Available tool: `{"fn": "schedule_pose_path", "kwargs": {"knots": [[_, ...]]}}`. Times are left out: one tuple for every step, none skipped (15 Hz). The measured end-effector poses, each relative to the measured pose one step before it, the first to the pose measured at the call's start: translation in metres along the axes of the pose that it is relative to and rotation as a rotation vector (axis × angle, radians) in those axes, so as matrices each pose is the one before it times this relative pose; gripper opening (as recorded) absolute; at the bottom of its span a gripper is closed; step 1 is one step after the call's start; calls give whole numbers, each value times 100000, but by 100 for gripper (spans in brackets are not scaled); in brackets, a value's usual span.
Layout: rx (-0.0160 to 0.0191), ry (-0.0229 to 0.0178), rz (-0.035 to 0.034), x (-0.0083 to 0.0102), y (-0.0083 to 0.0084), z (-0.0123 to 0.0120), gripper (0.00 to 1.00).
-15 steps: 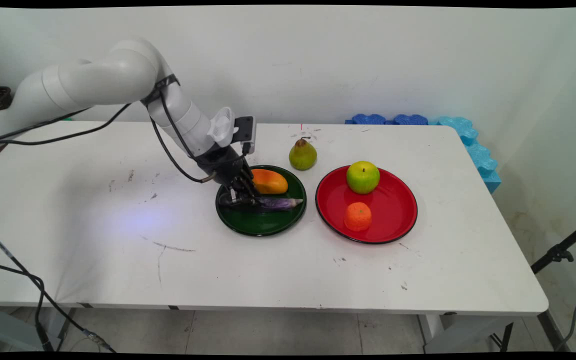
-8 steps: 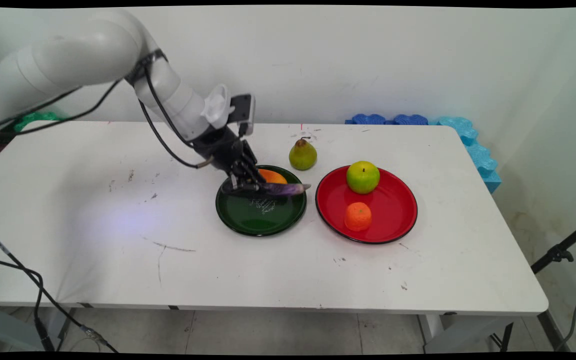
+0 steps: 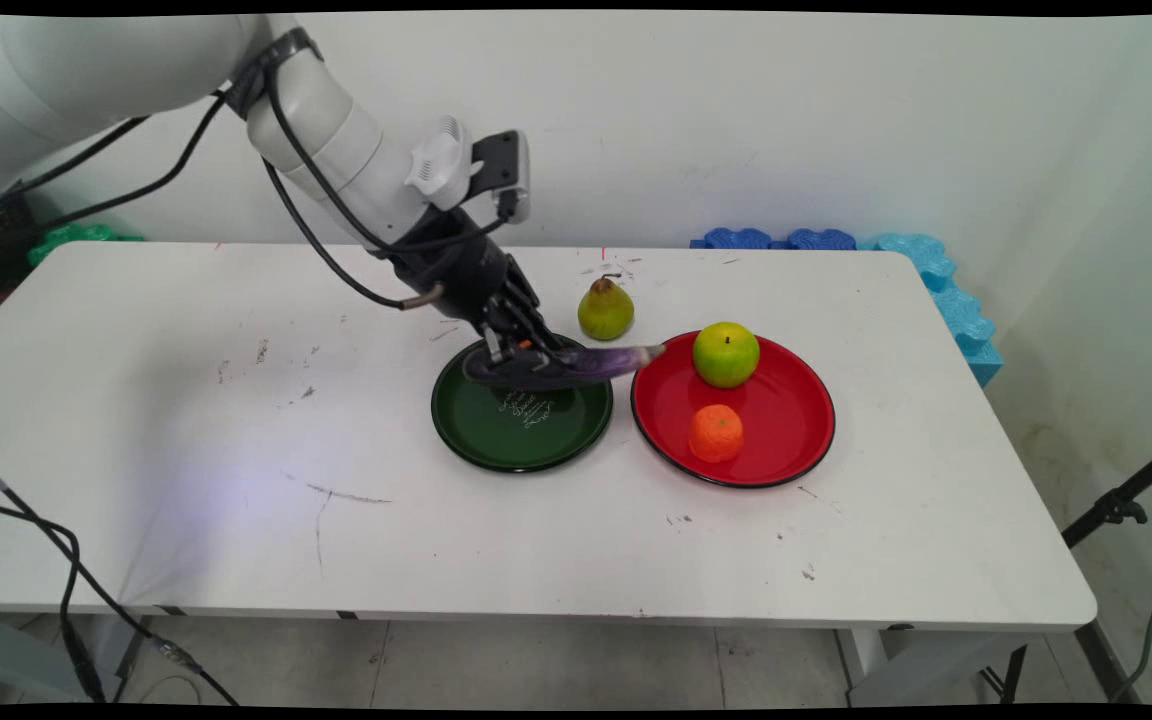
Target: Place the picked object on the table
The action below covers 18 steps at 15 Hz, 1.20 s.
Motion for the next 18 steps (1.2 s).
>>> {"fn": "schedule_pose_path", "kwargs": {"knots": [[-567, 349, -532, 493, 680, -2, 0], [-604, 285, -580, 448, 703, 83, 0], [-693, 76, -697, 401, 731, 263, 0], [-538, -16, -683, 270, 591, 287, 0], [-542, -121, -652, 214, 566, 338, 0], [-486, -133, -453, 142, 465, 353, 0], [-575, -280, -462, 105, 552, 463, 0], [-690, -410, -602, 45, 633, 574, 0], [-557, -312, -540, 30, 495, 547, 0], [-671, -407, -627, 6, 538, 696, 0], [-659, -410, -689, -59, 501, 737, 0], [-478, -362, -595, -87, 379, 645, 0], [-603, -508, -589, -129, 424, 775, 0], [-612, -580, -512, -190, 389, 772, 0], [-420, -476, -477, -181, 298, 652, 0], [-437, -519, -551, -214, 317, 732, 0], [-242, -290, -291, -113, 164, 425, 0], [-305, -395, -493, -175, 225, 602, 0]]}}
